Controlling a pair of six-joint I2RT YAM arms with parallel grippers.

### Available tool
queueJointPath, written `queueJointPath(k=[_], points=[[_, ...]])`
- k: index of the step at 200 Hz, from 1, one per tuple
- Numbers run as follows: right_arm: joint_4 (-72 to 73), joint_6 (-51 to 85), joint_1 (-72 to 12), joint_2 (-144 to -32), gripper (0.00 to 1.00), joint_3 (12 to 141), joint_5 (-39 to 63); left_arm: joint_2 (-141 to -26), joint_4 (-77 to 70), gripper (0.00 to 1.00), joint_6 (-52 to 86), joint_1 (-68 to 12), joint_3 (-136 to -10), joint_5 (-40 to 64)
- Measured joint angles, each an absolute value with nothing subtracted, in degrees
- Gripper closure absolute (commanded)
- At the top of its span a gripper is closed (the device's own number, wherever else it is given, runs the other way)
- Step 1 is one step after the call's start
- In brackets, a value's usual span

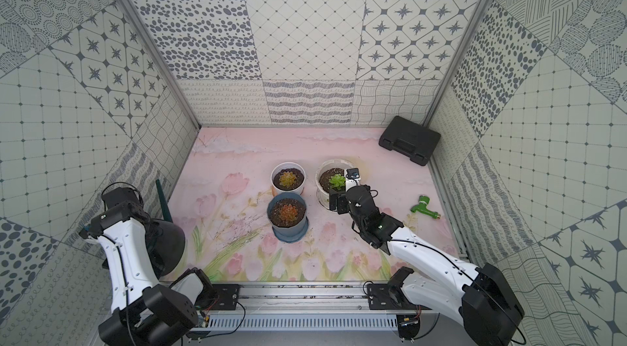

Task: Water the succulent around the soil edge
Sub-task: Move the watering can to the center of the board.

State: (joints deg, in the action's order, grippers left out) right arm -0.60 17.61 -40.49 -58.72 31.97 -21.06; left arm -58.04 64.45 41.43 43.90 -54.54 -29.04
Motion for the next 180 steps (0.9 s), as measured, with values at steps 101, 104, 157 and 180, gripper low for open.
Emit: queueJointPath(k=[101,104,157,180], points=[[-0.16,17.65,-40.49,-55.86,0.02,30.13,-21.28,-55.35,59.13,0.08,41.98,44.38,-49.45,-10.96],[-0.16,17.65,-40.49,-55.88,0.02,30.13,-21.28,-55.22,59.0,0.08,42.09,43.99,-49.3,-10.33],[-0.21,17.67,-40.49,-55.9,0.02,30.13,-21.21,-53.43,57.63,0.1,44.8,32.16,-48.69,-6.13],[-0.21,17.69,-40.49,-55.9,0.02,30.13,-21.15,-53.39,57.58,0.08,45.41,25.23,-49.36,-6.44]])
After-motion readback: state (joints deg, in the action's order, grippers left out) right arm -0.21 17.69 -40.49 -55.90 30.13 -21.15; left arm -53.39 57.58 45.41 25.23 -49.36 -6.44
